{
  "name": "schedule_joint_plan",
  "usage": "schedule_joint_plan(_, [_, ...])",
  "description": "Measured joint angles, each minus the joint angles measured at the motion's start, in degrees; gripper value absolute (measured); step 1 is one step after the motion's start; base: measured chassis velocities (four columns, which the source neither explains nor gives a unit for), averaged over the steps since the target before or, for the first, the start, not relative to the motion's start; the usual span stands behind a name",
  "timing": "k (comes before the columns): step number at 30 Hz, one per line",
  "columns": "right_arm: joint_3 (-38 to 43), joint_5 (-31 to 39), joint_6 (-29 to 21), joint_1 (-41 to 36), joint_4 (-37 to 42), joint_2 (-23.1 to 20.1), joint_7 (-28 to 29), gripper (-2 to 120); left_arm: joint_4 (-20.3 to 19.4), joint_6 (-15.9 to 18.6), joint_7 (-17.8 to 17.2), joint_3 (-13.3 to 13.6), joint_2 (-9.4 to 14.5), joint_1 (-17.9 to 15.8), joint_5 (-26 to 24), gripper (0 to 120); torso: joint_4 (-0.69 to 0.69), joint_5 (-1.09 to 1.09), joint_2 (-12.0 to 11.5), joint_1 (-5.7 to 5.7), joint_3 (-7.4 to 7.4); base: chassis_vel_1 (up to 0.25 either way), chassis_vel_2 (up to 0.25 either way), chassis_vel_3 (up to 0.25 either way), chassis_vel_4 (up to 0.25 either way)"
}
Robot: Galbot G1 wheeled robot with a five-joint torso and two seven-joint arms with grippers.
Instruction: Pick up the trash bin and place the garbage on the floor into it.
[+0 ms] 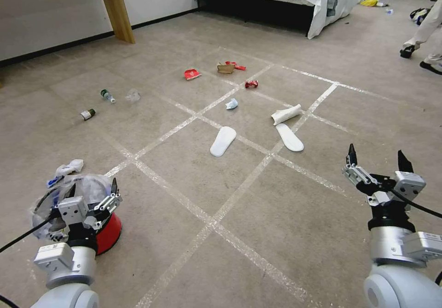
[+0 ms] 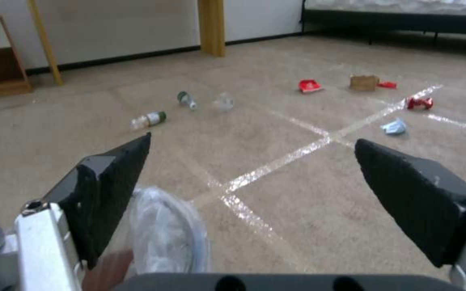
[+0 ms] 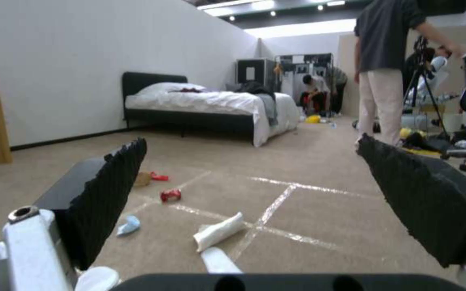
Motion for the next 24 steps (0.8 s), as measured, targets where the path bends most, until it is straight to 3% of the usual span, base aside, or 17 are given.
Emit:
schedule_joint_plan(5, [0.05,0.71,-0.05,0.84,-0.76,-0.66,0.26,100,0.05,0.99,-0.39,-1.09,1.78,1.38,-2.28,100,0.01,0.01,0.0,0.0,0.0,0.0,0.0,0.0,0.0])
schedule_joint_plan(8, [-0.78,0.85,-0.69,1.93,-2.26,-0.78,0.3,100,0.52,2.79,-1.82,-3.33,4.09,1.55,-7.04,100,0.01,0.0,0.0,0.0,0.0,0.0,0.0,0.0,0.0])
schedule_joint_plan(11, [-1.04,0.75,-0.73,2.06,-2.69,-0.74,0.3,100,0.68,3.53,-2.32,-4.05,4.91,1.42,-8.65,100,0.01,0.0,0.0,0.0,0.0,0.0,0.0,0.0,0.0])
schedule_joint_plan(14, [-1.39,0.53,-0.72,2.14,-3.51,-0.8,0.28,100,2.87,6.17,-3.35,-8.34,9.49,0.94,-14.93,100,0.0,-0.01,0.0,0.0,0.0,0.0,0.0,0.0,0.0])
schedule_joint_plan(17, [-1.3,0.54,-0.68,2.09,-3.51,-0.89,0.29,100,3.99,7.11,-3.69,-10.14,11.31,0.94,-17.14,100,0.01,-0.01,0.0,0.0,0.0,0.0,0.0,0.0,0.0])
schedule_joint_plan(19, [-0.86,0.61,-0.48,1.81,-3.37,-1.13,0.28,100,7.25,9.07,-3.84,-14.15,15.42,0.96,-21.92,100,0.01,-0.02,0.0,0.0,0.0,0.0,0.0,0.0,0.0])
schedule_joint_plan(20, [-0.86,0.61,-0.48,1.81,-3.37,-1.13,0.28,100,7.25,9.07,-3.84,-14.15,15.42,0.96,-21.92,100,0.01,-0.02,0.0,0.0,0.0,0.0,0.0,0.0,0.0])
schedule_joint_plan(21, [-0.78,0.62,-0.44,1.69,-3.12,-1.15,0.3,100,9.43,9.95,-3.57,-15.77,17.56,0.93,-24.55,100,0.01,0.0,0.0,0.0,0.0,0.0,0.0,0.0,0.0])
schedule_joint_plan(23, [-0.77,0.62,-0.44,1.65,-3.03,-1.15,0.31,100,10.27,10.28,-3.22,-16.15,18.24,0.86,-25.55,100,0.01,0.0,0.0,0.0,0.0,0.0,0.0,0.0,0.0])
schedule_joint_plan(24, [-0.75,0.62,-0.44,1.56,-2.78,-1.14,0.33,100,12.53,11.39,-2.54,-16.9,20.04,0.44,-28.4,100,0.02,-0.02,0.0,0.0,0.0,0.0,0.0,0.0,0.0])
